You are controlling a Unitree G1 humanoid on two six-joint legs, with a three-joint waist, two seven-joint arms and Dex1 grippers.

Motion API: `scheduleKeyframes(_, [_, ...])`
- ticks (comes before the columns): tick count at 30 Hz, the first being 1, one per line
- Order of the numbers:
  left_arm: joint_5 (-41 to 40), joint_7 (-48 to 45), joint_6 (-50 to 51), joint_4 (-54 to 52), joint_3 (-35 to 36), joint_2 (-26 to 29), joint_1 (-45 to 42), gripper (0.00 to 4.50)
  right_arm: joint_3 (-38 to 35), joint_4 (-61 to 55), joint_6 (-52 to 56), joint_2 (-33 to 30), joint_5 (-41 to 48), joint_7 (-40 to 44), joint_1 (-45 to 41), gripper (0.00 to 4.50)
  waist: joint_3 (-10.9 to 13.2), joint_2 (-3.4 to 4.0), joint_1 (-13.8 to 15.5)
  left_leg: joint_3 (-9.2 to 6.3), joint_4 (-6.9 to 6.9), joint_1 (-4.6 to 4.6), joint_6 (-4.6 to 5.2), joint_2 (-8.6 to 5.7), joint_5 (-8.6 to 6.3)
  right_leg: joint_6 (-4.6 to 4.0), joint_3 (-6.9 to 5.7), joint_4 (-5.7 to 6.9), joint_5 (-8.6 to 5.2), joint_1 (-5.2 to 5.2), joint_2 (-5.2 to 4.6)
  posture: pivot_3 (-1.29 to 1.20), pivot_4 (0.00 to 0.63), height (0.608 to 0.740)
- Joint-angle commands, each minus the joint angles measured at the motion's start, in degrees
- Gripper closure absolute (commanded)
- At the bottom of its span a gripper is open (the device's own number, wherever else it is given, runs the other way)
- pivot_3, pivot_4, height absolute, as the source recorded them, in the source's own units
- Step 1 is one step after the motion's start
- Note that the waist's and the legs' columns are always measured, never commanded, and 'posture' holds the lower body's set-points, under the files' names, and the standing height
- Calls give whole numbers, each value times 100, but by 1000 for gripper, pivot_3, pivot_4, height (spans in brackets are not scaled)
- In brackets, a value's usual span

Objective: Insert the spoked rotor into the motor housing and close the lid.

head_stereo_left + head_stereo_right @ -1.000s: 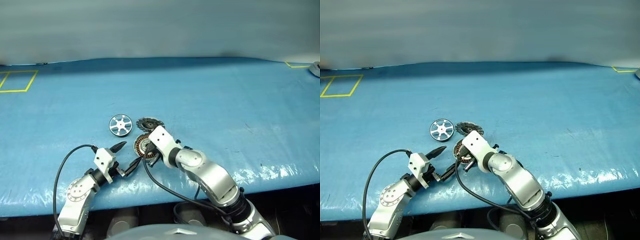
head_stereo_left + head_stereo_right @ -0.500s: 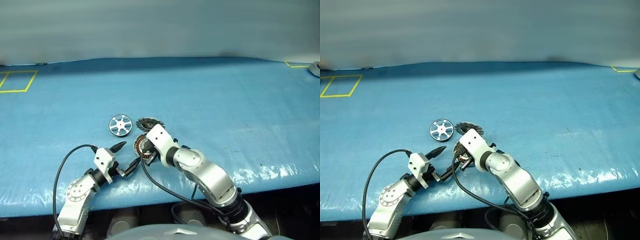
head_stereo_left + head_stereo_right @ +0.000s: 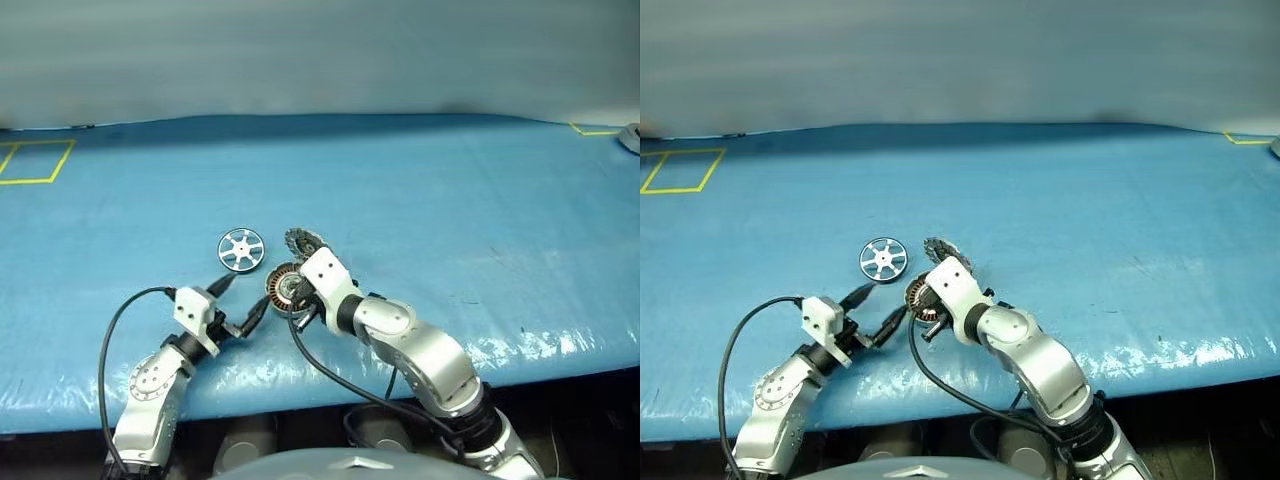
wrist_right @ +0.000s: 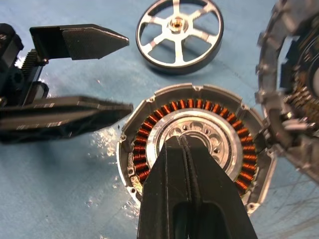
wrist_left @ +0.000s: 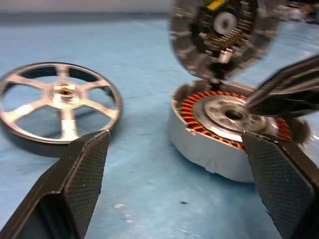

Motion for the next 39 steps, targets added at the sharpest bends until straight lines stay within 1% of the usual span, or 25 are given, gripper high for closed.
scheduleKeyframes(1, [-193, 564, 860, -740, 329, 101, -284, 0, -266, -603, 192, -64, 249, 71, 21, 4469, 0, 0, 6, -1, 0, 0, 0, -1, 0, 0, -2, 0, 0, 1, 0, 0, 150, 740])
scheduleKeyframes(4, [-179, 745, 1824, -1229, 317, 440, -612, 0, -324, -763, 289, -236, 298, 57, 66, 4469, 4, -6, 2, 0, 0, 0, 0, -4, 0, 3, -2, -2, 1, 3, 0, 0, 150, 740])
scheduleKeyframes(7, [-115, 685, 2429, -1483, 216, 799, -883, 0, -342, -773, 309, -373, 306, -2, 153, 4469, 5, -7, -13, 3, -1, 0, -1, -4, 0, 3, -2, -2, 2, 4, 2, 0, 150, 740])
scheduleKeyframes(9, [-43, 342, 2671, -1490, 57, 1178, -1013, 0, -357, -779, 298, -433, 311, -32, 211, 4469, 6, -7, -28, 7, -3, 0, -2, -3, 1, 3, 0, -1, 1, 1, 4, 0, 150, 740])
scheduleKeyframes(12, [451, -188, 2831, -1282, -409, 1965, -1212, 0, -416, -821, 195, -560, 339, -33, 351, 4469, 8, -4, -55, 9, -10, 0, -5, -1, 3, -3, 2, 3, -2, -4, 9, 0, 150, 740])
scheduleKeyframes(15, [582, -586, 2785, -1007, -587, 2329, -1467, 0, -453, -832, -40, -730, 337, 15, 514, 4469, 18, -5, -53, 10, -11, 0, -6, -1, 3, -4, 3, 2, -2, -6, 7, 0, 150, 740])
scheduleKeyframes(17, [773, -843, 2633, -741, -704, 2546, -1735, 382, -479, -836, -244, -876, 338, 66, 668, 4500, 25, -9, -46, 10, -11, 0, -6, -1, 3, -4, 2, 0, -2, -6, 6, 0, 150, 740])
scheduleKeyframes(18, [870, -923, 2540, -604, -739, 2616, -1890, 570, -495, -827, -334, -934, 332, 73, 749, 4500, 28, -10, -35, 10, -11, 0, -6, 0, 3, -4, 2, 0, -3, -7, 6, 0, 150, 740])
scheduleKeyframes(21, [1023, -1088, 2344, -313, -771, 2676, -2210, 1577, -494, -796, -526, -1063, 291, 75, 907, 4500, 32, -13, -26, 10, -10, -3, -6, -1, 3, -3, 2, -1, -2, -8, 3, 0, 150, 740])
scheduleKeyframes(22, [1060, -1175, 2263, -238, -788, 2695, -2319, 1844, -509, -794, -559, -1066, 292, 56, 956, 4500, 32, -13, -29, 12, -10, -3, -5, -1, 3, -2, 4, -1, -2, -9, 2, 0, 150, 740])
scheduleKeyframes(23, [1111, -1269, 2197, -173, -821, 2720, -2435, 2268, -521, -796, -590, -1068, 291, 35, 1009, 4500, 33, -14, -29, 13, -11, -4, -5, -1, 3, -2, 5, -2, -1, -11, 2, 0, 150, 740])
scheduleKeyframes(24, [1212, -1362, 2088, -88, -878, 2765, -2567, 2547, -477, -795, -625, -1115, 235, 6, 1049, 4500, 33, -14, -25, 12, -11, -6, -5, -1, 3, -2, 5, -1, -1, -12, 2, 0, 150, 740])
scheduleKeyframes(31, [1703, -1954, 1420, 651, -1245, 2859, -3236, 2547, -427, -815, -896, -1115, 250, 2, 1250, 4500, 33, -15, -21, 14, -3, -43, -8, -1, 5, -3, 7, 6, 5, -53, 4, 0, 150, 740])
scheduleKeyframes(34, [1867, -2311, 1202, 1041, -1454, 2885, -3555, 2547, -437, -760, -1136, -1101, 273, 44, 1350, 4500, 32, -16, -23, 13, 8, -66, -8, -3, 6, -21, 5, 6, 23, -70, 6, 0, 150, 740])
scheduleKeyframes(39, [2229, -2720, 853, 1718, -1760, 2901, -4032, 2547, -483, -616, -1923, -1062, 290, 195, 1659, 4500, 32, -16, -23, 12, 12, -71, -6, -6, 6, -19, 4, 6, 23, -68, 8, 0, 150, 740])
